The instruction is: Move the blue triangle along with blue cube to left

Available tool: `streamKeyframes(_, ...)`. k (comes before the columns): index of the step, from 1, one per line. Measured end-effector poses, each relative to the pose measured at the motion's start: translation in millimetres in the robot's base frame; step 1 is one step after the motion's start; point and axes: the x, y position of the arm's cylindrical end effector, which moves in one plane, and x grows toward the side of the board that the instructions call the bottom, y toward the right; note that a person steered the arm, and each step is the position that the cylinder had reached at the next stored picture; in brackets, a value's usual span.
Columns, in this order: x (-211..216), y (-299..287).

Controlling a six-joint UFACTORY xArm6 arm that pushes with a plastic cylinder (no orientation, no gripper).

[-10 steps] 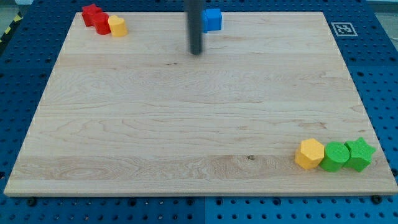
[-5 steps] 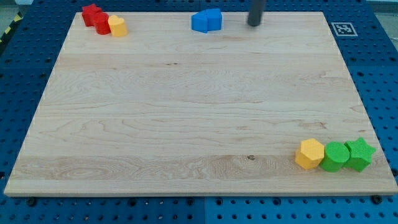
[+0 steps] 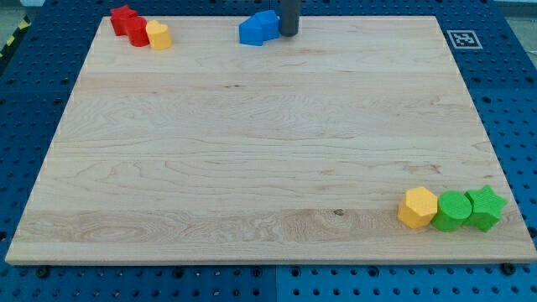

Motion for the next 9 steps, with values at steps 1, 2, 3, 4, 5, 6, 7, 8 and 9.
streamKeyframes(1, -1.3, -8.0)
streamKeyframes(2, -1.3, 0.3)
streamKeyframes(3, -3.4, 7.3)
streamKeyframes(4, -3.4, 6.4)
streamKeyframes(5, -3.4, 0.5)
streamKeyframes(6, -3.4, -18.7)
streamKeyframes(7, -3.4, -32.8)
streamKeyframes(8, -2.9, -36.1)
streamKeyframes(9, -1.4, -46.4)
